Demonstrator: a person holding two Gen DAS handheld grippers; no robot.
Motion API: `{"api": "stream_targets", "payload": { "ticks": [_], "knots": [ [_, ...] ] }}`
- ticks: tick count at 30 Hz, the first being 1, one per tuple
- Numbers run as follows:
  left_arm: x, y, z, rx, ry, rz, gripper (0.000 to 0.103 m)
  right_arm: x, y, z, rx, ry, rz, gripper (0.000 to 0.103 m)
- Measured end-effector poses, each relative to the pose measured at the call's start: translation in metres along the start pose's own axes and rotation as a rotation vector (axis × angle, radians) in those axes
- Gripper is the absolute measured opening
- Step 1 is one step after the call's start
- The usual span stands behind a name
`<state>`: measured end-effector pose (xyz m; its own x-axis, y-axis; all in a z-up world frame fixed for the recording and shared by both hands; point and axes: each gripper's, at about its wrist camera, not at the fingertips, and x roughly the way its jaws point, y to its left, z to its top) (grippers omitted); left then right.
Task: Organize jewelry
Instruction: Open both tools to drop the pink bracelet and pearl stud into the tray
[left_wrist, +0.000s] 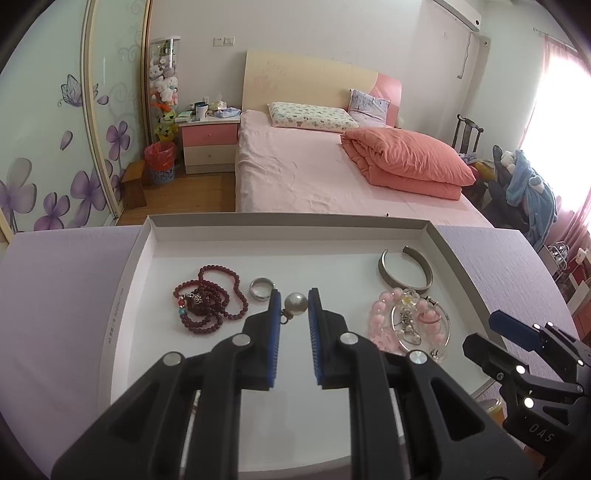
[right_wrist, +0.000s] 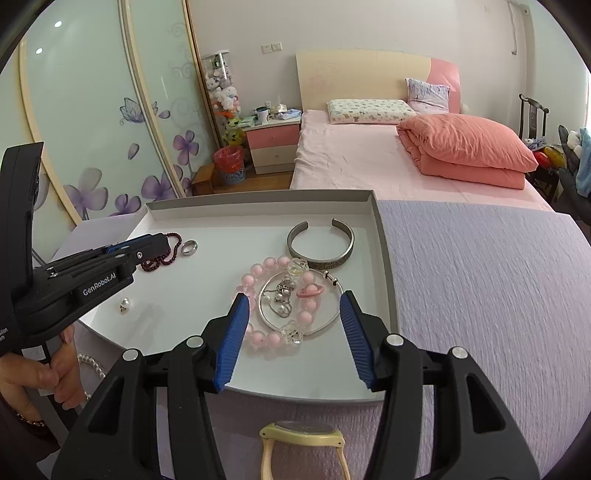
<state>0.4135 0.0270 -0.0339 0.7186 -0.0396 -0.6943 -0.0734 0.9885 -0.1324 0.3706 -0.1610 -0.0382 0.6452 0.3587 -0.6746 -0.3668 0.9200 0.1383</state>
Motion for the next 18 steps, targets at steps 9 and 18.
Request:
{"api": "stream_targets", "payload": {
  "ticks": [9, 18],
  "knots": [
    [0.001, 0.001, 0.001, -0.004, -0.004, 0.005, 0.017, -0.002, 0.001, -0.002, -0.008, -0.01, -0.011, 0.053],
    [-0.017, 0.015, 0.001, -0.062, -0.048, 0.022, 0.066, -0.011, -0.002, -0.003, 0.011, -0.024, -0.013, 0.058]
  ]
}}
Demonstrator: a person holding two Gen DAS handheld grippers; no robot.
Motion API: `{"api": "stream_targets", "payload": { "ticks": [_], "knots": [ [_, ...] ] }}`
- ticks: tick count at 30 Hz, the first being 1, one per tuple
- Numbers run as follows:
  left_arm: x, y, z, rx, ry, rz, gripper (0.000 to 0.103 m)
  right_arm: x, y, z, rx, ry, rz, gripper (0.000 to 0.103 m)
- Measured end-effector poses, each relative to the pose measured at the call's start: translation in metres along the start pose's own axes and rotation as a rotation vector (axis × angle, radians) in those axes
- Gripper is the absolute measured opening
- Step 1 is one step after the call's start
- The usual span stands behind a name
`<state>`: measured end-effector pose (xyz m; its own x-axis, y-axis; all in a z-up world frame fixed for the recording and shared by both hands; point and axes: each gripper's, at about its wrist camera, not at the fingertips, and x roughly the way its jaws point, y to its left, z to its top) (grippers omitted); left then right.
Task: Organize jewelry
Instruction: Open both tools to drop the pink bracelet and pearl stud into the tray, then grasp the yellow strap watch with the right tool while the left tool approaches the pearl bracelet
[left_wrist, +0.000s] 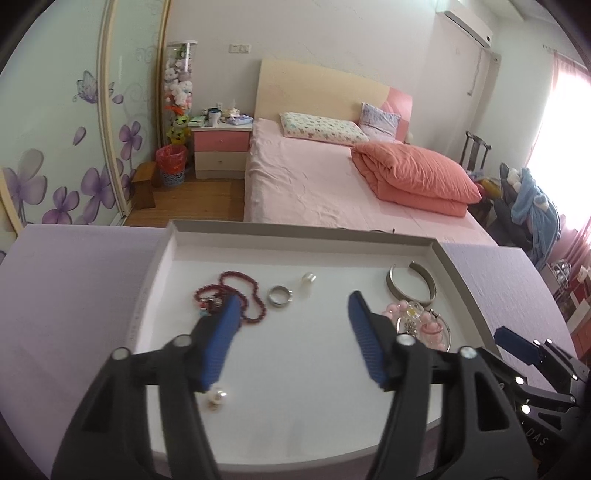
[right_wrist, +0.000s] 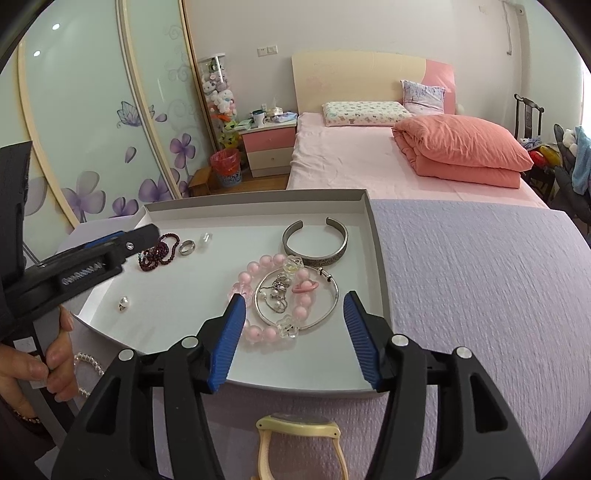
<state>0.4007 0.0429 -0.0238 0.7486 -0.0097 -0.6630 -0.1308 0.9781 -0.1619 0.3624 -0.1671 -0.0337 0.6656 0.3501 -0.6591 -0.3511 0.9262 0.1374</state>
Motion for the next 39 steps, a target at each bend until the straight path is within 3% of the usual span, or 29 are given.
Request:
{"api": "stream_targets", "payload": {
  "ticks": [6, 13, 24, 36, 39],
  "knots": [
    [-0.031, 0.018, -0.002, -0.017, -0.049, 0.035, 0.075, -0.012, -0.003, -0.003, 0.014, -0.018, -0.006, 0.064],
    [-0.067, 0.038, -0.017, -0.016, -0.075, 0.06, 0.078, -0.029, -0.001, -0.013, 0.017, -0.027, -0.014, 0.067],
    [-0.122, 0.069, -0.067, -0.014, -0.075, 0.084, 0.085, -0.058, -0.001, -0.042, 0.015, -0.041, -0.037, 0.079],
    [-0.159, 0.08, -0.118, -0.023, -0.068, 0.061, 0.088, -0.05, -0.004, -0.081, 0.034, 0.044, -0.054, 0.081],
    [-0.163, 0.077, -0.125, -0.009, -0.076, 0.062, 0.089, -0.046, 0.0, -0.082, 0.02, 0.054, -0.066, 0.087]
  ]
}}
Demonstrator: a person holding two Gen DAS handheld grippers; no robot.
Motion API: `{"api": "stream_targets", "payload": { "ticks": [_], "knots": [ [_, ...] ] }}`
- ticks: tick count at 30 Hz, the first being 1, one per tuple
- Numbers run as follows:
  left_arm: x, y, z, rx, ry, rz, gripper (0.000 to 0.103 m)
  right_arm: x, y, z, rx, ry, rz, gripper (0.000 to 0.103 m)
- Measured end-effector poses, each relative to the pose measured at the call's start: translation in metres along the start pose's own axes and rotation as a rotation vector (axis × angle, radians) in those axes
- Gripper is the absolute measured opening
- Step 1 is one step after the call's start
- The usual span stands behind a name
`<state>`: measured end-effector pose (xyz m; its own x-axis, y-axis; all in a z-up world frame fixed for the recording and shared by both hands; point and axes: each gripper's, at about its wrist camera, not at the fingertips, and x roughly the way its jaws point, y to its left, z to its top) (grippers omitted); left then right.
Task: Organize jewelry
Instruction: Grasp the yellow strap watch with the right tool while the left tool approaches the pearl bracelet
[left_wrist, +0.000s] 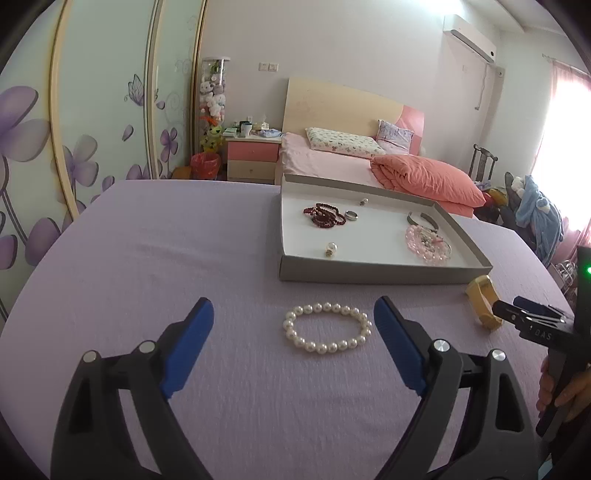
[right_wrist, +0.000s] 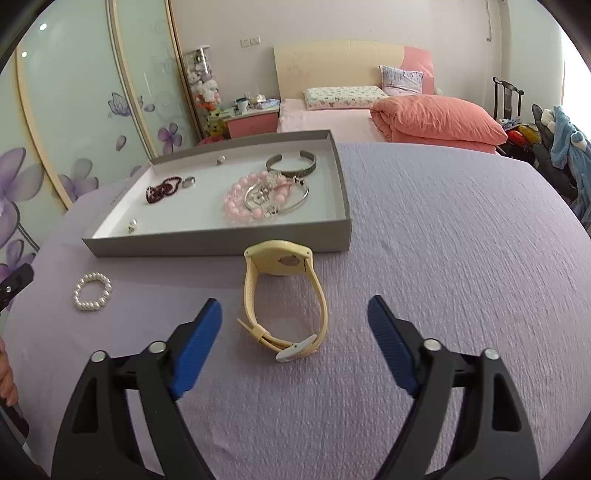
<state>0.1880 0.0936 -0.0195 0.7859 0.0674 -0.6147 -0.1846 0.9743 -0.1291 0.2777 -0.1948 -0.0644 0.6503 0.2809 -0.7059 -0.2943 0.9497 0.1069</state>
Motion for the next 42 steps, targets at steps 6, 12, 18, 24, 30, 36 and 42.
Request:
{"api": "stream_targets", "payload": {
  "ticks": [6, 12, 18, 24, 30, 36, 42],
  "knots": [
    [0.001, -0.001, -0.005, 0.007, 0.013, -0.008, 0.089, 0.008, 0.01, -0.001, -0.039, 0.018, -0.034, 0.09],
    [0.003, -0.005, -0.003, 0.012, 0.014, -0.014, 0.089, 0.018, 0.013, 0.005, -0.036, 0.037, -0.054, 0.091],
    [0.007, -0.004, -0.008, 0.002, 0.034, -0.019, 0.092, 0.025, 0.015, 0.007, -0.053, 0.044, -0.069, 0.091],
    [0.01, -0.006, -0.011, 0.019, 0.049, -0.012, 0.092, 0.028, 0.014, 0.006, -0.053, 0.059, -0.05, 0.076],
    [0.013, -0.01, -0.015, 0.038, 0.065, -0.012, 0.094, 0.031, 0.012, 0.006, -0.046, 0.071, -0.04, 0.07],
    [0.018, -0.014, -0.018, 0.051, 0.084, -0.018, 0.094, 0.032, 0.011, 0.006, -0.037, 0.085, -0.028, 0.066],
    [0.023, -0.016, -0.018, 0.047, 0.101, -0.023, 0.094, 0.033, 0.012, 0.007, -0.038, 0.084, -0.026, 0.062]
  ]
}}
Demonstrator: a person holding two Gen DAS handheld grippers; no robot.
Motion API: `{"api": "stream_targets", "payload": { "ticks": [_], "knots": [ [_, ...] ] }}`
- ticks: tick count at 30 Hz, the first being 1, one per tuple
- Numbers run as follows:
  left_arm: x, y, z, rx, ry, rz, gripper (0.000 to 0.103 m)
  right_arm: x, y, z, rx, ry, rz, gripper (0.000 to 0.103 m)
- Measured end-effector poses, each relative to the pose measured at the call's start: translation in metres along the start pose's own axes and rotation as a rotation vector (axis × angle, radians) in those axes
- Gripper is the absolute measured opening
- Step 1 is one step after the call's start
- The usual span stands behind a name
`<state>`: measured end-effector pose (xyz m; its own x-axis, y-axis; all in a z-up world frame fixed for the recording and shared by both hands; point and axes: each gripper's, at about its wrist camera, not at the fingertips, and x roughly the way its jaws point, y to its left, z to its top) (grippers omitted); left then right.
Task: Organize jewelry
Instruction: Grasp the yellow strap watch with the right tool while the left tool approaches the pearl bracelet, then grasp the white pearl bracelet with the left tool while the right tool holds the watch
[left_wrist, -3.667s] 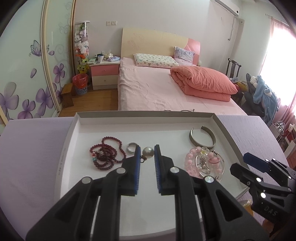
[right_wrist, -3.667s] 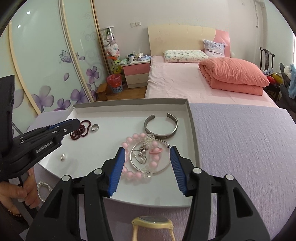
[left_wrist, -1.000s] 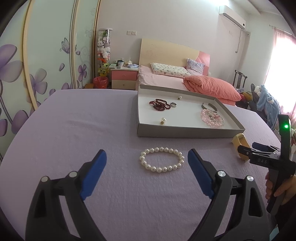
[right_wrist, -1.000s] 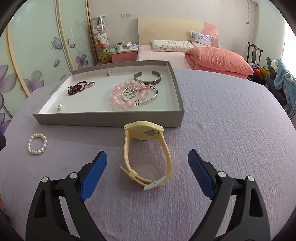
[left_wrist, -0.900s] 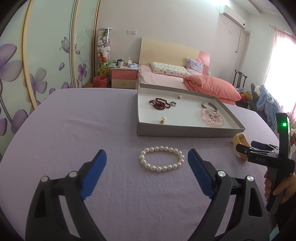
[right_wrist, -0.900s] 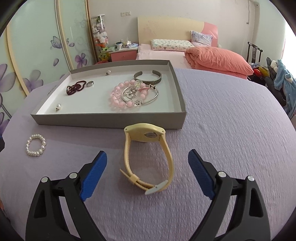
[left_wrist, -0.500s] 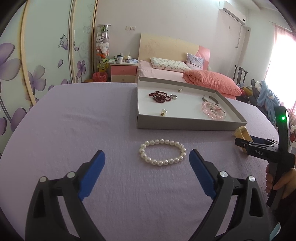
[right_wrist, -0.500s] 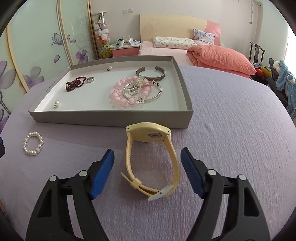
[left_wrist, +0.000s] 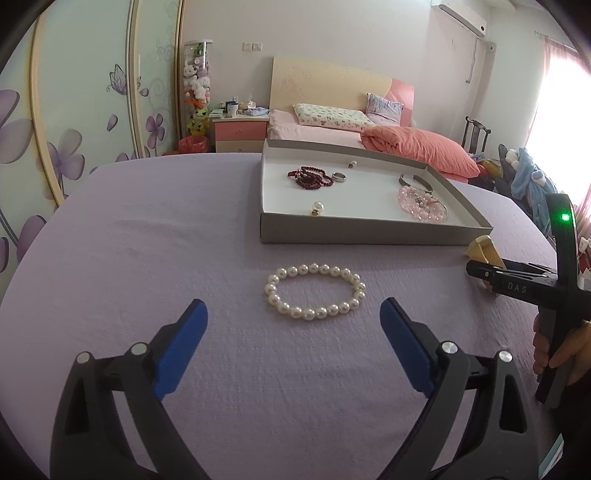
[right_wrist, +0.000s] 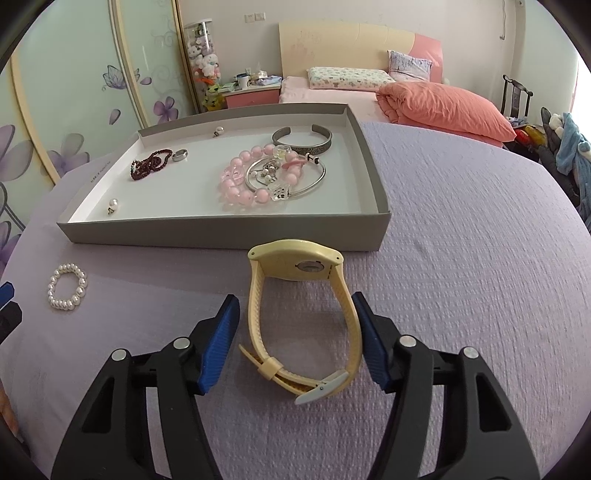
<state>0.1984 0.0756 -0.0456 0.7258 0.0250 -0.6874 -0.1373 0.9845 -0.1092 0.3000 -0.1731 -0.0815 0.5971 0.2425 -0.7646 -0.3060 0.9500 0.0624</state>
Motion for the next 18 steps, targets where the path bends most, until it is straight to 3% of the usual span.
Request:
{"api": "stream_targets", "payload": {
  "ticks": [5, 8, 12, 18],
  "knots": [
    [0.004, 0.0, 0.002, -0.006, 0.01, 0.002, 0.094, 0.0, 0.0, 0.001, 0.002, -0.001, 0.003, 0.059],
    [0.008, -0.001, 0.003, -0.006, 0.016, 0.01, 0.094, -0.003, 0.0, 0.001, 0.006, -0.009, 0.028, 0.04],
    [0.012, 0.001, 0.005, -0.011, 0.024, 0.027, 0.092, -0.012, 0.001, -0.002, 0.021, -0.027, 0.07, 0.038],
    [0.03, 0.007, 0.01, -0.01, 0.064, 0.056, 0.062, -0.033, 0.003, -0.004, 0.047, -0.076, 0.151, 0.038]
  ]
}}
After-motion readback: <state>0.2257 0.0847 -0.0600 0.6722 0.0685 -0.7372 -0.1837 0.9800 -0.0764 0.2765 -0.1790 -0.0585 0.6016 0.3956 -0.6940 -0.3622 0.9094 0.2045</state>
